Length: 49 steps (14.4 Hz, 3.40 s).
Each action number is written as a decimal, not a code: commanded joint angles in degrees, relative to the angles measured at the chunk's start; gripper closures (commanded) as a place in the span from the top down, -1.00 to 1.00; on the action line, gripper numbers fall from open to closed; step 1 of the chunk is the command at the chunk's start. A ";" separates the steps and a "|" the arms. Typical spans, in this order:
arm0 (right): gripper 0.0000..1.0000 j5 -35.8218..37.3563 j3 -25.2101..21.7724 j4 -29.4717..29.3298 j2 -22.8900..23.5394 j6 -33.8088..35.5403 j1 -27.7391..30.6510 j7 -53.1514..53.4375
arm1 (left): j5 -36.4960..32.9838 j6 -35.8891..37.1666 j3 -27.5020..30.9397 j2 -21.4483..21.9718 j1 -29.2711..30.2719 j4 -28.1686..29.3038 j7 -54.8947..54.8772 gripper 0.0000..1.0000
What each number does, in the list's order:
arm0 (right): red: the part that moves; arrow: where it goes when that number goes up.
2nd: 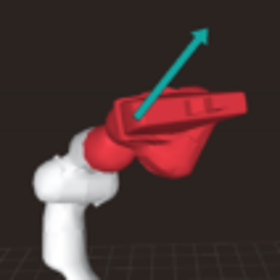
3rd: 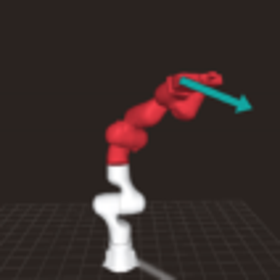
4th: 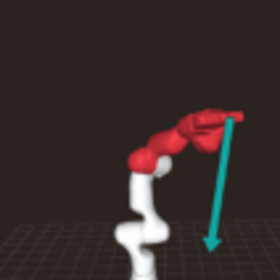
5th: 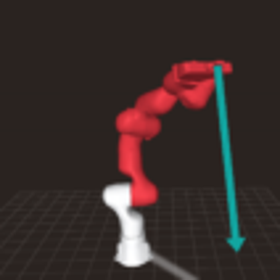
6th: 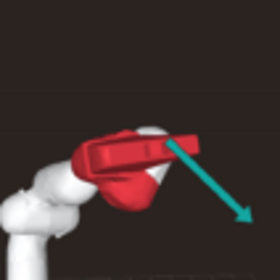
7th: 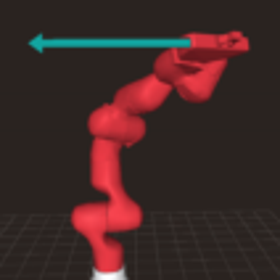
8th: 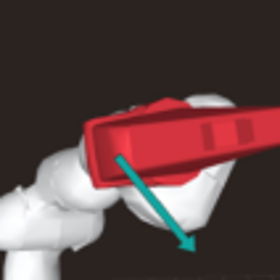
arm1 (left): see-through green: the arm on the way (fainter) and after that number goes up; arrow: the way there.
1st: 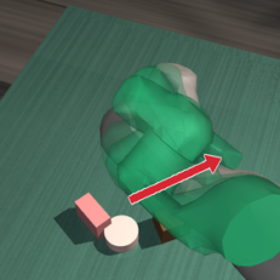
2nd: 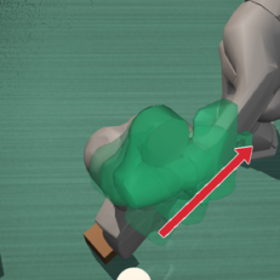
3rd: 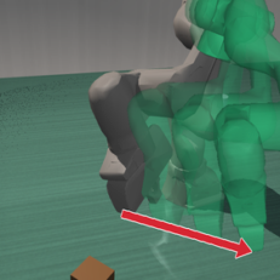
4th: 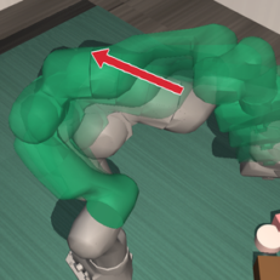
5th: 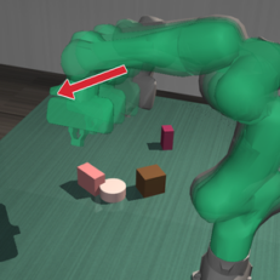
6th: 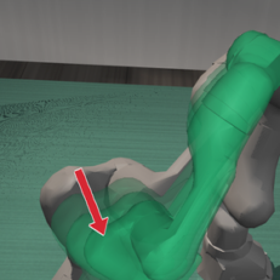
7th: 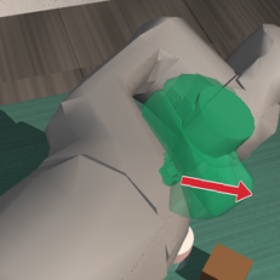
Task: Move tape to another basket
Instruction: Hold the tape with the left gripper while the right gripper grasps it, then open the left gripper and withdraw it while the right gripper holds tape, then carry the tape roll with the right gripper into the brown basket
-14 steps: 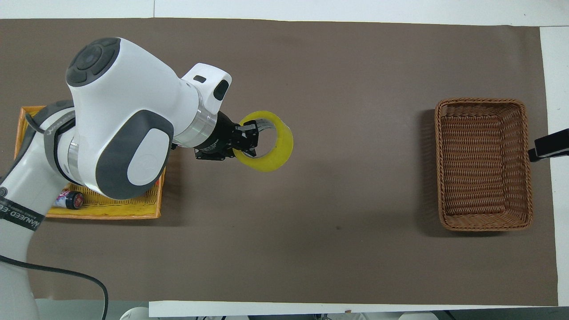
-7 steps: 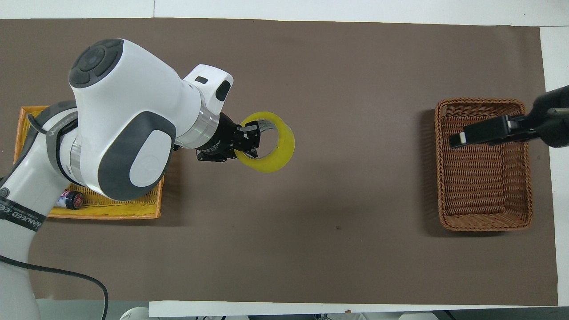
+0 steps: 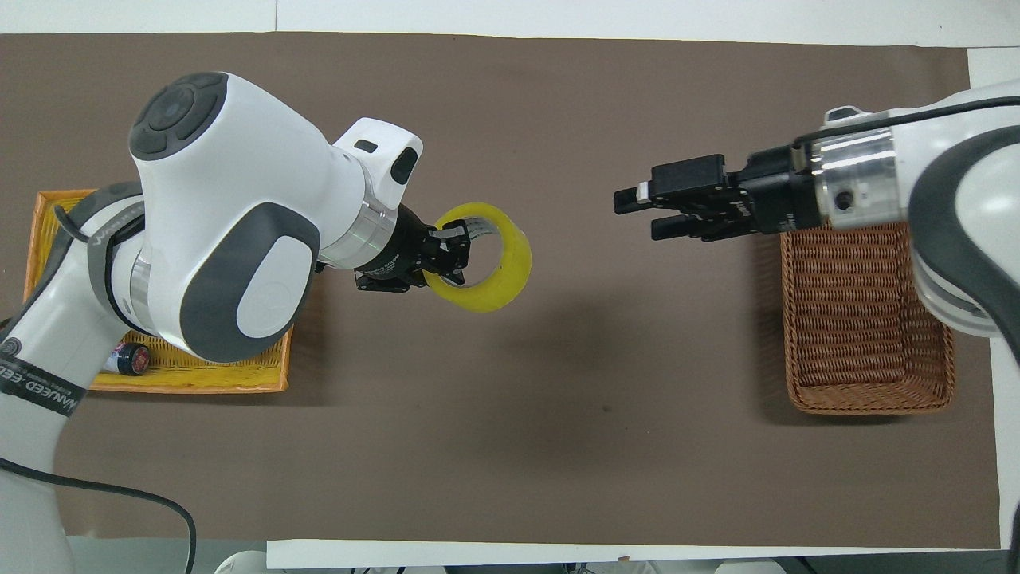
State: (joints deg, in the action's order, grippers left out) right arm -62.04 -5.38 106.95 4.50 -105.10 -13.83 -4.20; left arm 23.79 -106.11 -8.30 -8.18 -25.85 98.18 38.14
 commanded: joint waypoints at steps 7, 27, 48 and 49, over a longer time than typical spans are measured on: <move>0.99 -10.47 0.28 4.05 2.00 -5.91 -6.74 2.79 | 0.11 0.38 0.83 0.79 -0.69 -0.01 1.06 -0.98; -1.00 -10.29 2.75 5.02 1.30 -3.01 -6.39 2.00 | 0.03 0.38 0.83 1.41 -0.51 0.16 0.88 -1.00; -1.00 6.03 2.22 3.88 1.48 10.31 11.76 -11.77 | -14.83 9.26 7.33 7.74 23.64 -1.77 -26.88 1.00; -1.00 9.02 2.22 3.79 1.48 13.48 17.03 -15.10 | -14.83 9.43 7.33 7.74 25.22 -1.68 -26.89 1.00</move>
State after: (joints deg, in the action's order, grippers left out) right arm -56.97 -3.62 110.77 7.10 -97.65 -5.32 -14.00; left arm 10.03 -97.81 -0.25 -0.86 -3.63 96.12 13.11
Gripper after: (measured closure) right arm 0.458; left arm 0.000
